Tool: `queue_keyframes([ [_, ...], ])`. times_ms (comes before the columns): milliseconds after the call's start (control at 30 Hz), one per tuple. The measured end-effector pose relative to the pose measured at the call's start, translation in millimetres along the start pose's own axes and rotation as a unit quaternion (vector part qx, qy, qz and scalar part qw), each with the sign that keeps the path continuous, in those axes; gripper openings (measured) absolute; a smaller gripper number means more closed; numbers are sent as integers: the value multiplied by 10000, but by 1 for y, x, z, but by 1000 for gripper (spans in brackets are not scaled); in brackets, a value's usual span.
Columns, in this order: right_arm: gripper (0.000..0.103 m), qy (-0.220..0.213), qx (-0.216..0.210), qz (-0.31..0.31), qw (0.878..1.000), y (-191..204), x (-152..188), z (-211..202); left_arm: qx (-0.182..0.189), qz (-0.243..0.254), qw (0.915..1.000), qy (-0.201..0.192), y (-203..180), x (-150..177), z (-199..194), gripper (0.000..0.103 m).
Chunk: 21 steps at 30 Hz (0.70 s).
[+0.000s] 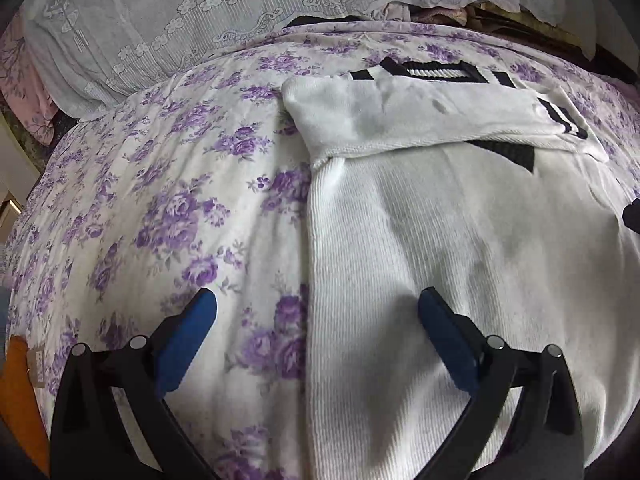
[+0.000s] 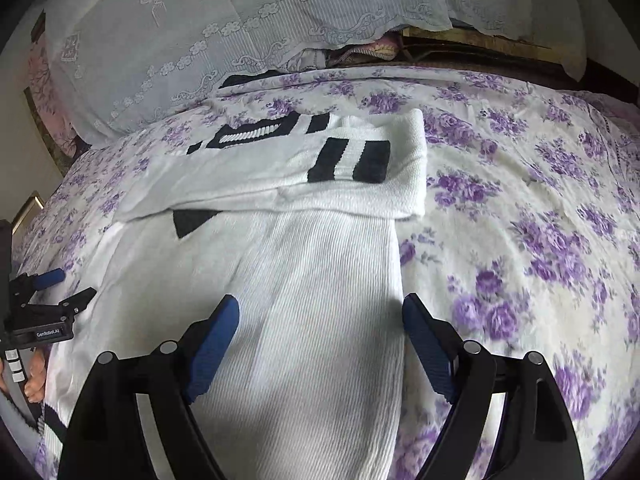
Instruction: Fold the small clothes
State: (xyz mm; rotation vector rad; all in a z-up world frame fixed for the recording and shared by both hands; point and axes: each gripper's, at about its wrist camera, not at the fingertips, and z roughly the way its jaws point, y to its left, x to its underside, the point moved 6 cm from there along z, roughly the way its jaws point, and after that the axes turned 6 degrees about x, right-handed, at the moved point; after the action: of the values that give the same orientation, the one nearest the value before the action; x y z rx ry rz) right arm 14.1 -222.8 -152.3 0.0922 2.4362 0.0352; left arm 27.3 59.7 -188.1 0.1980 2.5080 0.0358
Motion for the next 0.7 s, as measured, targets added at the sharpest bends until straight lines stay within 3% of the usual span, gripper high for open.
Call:
queue_keyframes([
  [233, 86, -81, -44, -165, 9998, 7, 23, -24, -178, 177, 9995, -176, -8, 20, -24, 98],
  [467, 86, -494, -302, -862, 9946, 38, 43, -66, 231, 473, 9976, -443, -31, 42, -56, 98],
  [567, 90, -155, -165, -1222, 9923, 48, 64, -58, 166, 808, 9966, -89, -44, 58, -44, 99],
  [633, 90, 109, -222, -1160, 9929, 45, 67, -49, 172, 752, 9970, -41, -43, 59, -40, 99],
  [700, 90, 82, -291, -975, 9948, 40, 66, -51, 242, 656, 9976, -19, -40, 58, -41, 99],
])
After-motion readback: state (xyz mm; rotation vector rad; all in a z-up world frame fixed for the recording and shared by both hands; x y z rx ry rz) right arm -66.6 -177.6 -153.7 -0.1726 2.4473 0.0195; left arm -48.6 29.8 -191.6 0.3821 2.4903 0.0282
